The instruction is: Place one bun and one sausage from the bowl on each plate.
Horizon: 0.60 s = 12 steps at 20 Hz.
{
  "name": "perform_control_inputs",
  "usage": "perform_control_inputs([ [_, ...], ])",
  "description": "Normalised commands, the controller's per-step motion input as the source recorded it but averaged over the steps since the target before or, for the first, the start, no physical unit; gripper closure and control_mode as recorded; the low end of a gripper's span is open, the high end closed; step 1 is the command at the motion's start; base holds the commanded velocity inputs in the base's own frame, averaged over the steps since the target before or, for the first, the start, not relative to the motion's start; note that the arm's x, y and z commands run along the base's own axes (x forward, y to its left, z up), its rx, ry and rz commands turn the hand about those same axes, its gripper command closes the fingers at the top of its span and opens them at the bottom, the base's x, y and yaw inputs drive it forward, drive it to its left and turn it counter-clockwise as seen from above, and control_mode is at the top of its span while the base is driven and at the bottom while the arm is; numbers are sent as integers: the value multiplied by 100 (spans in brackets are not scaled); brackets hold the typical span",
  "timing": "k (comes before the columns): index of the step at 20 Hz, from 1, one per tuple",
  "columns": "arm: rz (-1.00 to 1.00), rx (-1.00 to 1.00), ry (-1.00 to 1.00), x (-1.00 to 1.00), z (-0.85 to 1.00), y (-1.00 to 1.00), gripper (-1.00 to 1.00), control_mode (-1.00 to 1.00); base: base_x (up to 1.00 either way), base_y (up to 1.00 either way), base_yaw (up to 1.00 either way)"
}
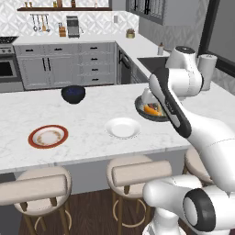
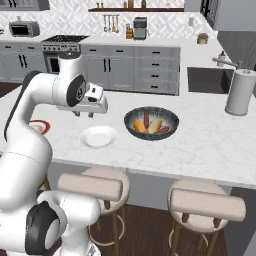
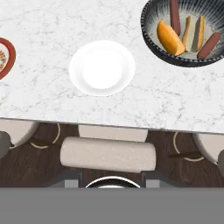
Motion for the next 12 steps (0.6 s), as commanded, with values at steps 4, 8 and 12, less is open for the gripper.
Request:
perform_control_inputs([
  [4,0,0,1,0,0,-39,-100,-100,0,0,0],
  [8,0,3,11,0,-5,-93,-100,-100,0,0,0],
  [12,0,2,6,11,-9,-100,-100,-100,0,0,0],
])
